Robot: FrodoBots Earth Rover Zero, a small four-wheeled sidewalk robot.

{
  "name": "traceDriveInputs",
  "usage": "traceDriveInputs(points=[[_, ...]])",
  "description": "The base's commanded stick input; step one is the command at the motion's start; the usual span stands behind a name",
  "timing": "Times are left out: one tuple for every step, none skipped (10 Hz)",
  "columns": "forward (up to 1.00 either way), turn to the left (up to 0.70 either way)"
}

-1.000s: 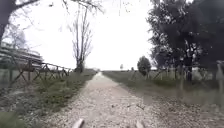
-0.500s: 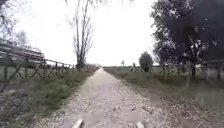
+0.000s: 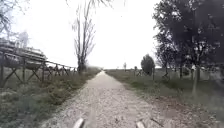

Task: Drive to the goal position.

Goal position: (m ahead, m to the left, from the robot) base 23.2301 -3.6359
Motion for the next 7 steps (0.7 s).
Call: traceDriveInputs(points=[[0.50,0.00],[0.50,0.00],[0.50,0.00],[0.50,0.00],[0.50,0.00],[0.50,0.00],[0.50,0.00]])
